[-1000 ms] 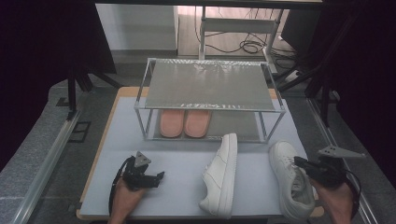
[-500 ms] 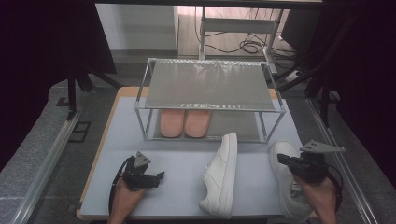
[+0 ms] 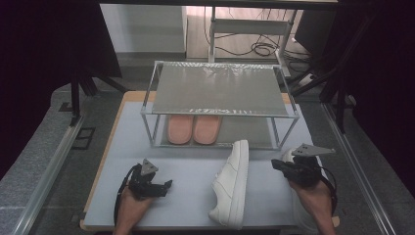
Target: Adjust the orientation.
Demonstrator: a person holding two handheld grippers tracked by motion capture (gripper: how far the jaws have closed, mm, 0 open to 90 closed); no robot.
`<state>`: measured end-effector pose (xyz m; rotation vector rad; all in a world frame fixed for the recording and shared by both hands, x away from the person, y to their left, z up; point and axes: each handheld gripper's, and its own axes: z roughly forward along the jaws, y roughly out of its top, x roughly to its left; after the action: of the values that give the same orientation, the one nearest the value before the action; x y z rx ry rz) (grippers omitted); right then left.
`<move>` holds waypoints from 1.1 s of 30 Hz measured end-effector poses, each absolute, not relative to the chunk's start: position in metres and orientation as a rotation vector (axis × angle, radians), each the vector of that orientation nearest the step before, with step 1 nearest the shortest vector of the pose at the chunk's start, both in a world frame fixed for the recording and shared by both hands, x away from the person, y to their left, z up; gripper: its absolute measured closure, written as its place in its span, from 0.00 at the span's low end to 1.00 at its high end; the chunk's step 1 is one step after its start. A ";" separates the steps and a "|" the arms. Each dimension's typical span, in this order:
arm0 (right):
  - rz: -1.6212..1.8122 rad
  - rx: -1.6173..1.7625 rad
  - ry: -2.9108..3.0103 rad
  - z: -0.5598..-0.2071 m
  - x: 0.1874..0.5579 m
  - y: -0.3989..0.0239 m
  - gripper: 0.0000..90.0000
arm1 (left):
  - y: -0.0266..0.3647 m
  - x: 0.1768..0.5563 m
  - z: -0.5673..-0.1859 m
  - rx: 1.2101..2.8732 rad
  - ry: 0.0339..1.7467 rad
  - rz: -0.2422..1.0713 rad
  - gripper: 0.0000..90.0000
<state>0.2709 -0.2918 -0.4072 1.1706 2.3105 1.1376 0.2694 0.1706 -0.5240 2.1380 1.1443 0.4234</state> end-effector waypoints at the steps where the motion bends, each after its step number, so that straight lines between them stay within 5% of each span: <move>1: 1.142 1.167 2.313 -0.407 0.271 -0.289 1.00 | 0.171 0.269 -0.524 2.138 1.144 0.423 0.15; 33: 1.258 1.045 2.375 -0.417 0.292 -0.231 1.00 | 0.170 0.269 -0.524 2.134 1.144 0.424 0.15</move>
<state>0.2925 -0.2310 -0.4171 1.0449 2.3746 1.2578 0.2694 0.1705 -0.5242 2.1345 1.1440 0.4243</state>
